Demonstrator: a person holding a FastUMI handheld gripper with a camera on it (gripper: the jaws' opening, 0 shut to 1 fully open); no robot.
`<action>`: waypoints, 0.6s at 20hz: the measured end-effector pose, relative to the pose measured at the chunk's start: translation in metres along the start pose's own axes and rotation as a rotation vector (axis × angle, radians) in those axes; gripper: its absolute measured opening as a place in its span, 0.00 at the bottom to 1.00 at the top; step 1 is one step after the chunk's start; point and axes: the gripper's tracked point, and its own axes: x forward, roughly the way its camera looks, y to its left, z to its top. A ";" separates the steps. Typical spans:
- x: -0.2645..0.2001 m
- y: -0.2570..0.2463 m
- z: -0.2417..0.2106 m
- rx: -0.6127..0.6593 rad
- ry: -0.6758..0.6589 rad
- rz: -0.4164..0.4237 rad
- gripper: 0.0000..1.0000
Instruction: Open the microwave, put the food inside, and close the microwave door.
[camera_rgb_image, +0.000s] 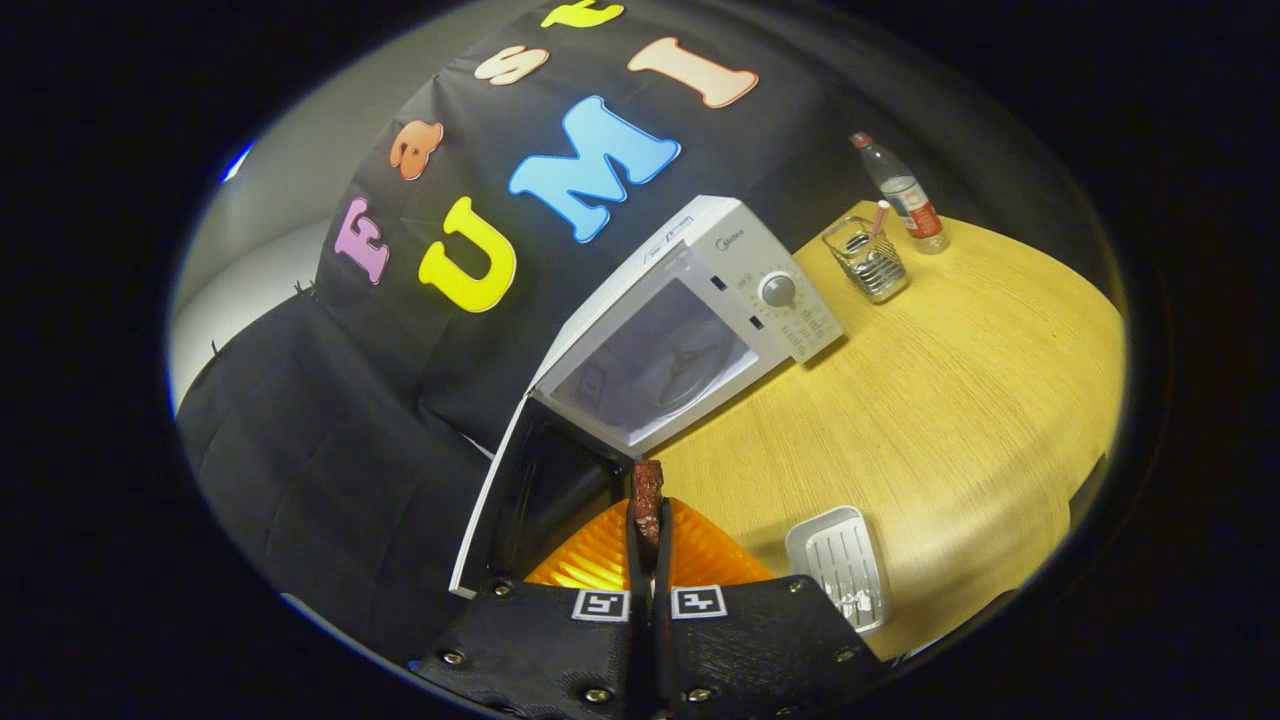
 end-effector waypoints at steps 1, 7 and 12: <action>0.008 0.002 0.003 -0.009 -0.004 0.002 0.01; 0.060 0.009 0.024 -0.008 -0.043 0.007 0.01; 0.099 0.004 0.037 -0.020 -0.063 -0.011 0.01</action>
